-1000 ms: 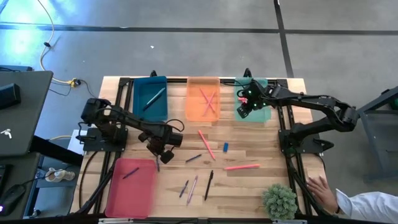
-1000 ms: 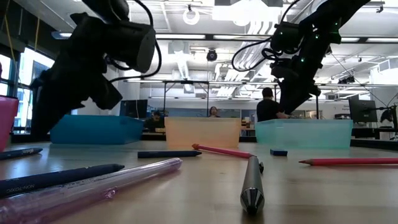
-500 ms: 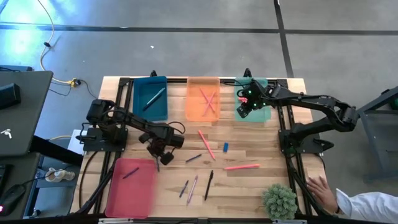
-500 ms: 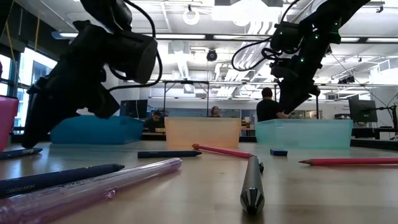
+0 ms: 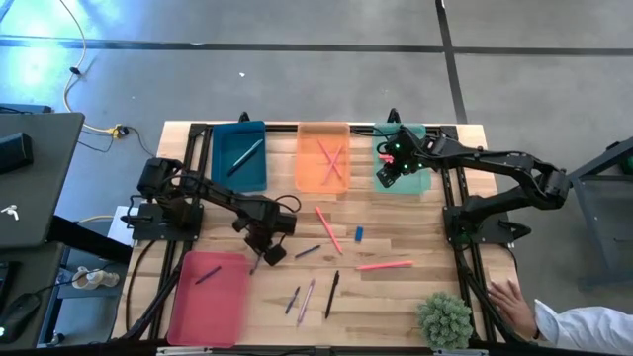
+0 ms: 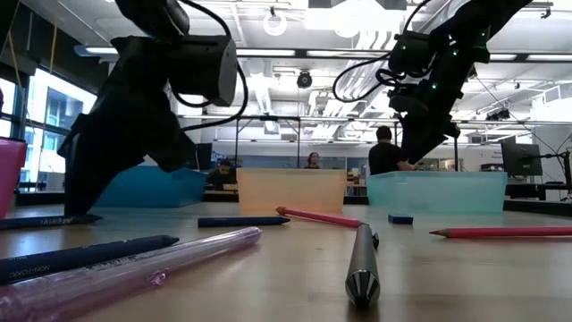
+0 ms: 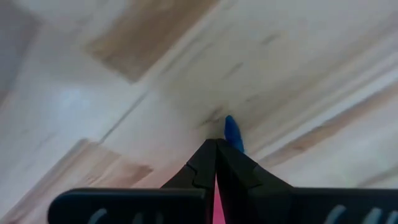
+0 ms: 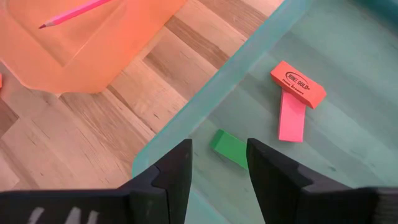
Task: Sort crayons/erasers/pens/pencils in bins
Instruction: Put the top left crayon into the pink bin
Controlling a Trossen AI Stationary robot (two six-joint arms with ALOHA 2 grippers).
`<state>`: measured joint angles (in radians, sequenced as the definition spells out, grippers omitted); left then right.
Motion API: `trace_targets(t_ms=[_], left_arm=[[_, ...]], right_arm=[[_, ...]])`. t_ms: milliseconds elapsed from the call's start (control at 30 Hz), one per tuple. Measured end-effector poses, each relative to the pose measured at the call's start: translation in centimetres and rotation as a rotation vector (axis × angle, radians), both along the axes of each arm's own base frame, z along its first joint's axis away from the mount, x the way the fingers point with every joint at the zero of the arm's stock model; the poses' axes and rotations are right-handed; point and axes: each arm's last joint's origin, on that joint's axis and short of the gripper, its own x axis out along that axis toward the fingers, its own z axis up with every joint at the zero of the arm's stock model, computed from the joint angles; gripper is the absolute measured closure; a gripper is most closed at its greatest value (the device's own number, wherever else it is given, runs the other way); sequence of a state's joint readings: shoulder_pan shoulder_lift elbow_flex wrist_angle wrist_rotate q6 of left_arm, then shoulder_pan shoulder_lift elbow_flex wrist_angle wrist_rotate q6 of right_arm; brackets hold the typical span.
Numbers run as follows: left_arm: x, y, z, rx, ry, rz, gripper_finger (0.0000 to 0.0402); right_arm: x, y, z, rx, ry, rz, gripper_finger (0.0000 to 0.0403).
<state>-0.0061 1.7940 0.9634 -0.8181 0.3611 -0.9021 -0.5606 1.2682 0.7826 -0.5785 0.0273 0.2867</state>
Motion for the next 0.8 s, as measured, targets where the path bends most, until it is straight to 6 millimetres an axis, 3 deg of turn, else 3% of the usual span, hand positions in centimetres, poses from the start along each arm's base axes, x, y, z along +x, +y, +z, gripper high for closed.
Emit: trace_targets(t_ms=[533, 800], left_arm=[[1.7, -1.3, 0.1, -0.026, -0.204, -0.089, 0.0401], [1.8, -1.9, 0.1, -0.023, -0.224, -0.119, 0.0401]], right_arm=[[0.0, 0.0, 0.0, 0.001, -0.001, -0.002, 0.0258], [0.0, 0.0, 0.0, 0.004, -0.003, -0.009, 0.0258]])
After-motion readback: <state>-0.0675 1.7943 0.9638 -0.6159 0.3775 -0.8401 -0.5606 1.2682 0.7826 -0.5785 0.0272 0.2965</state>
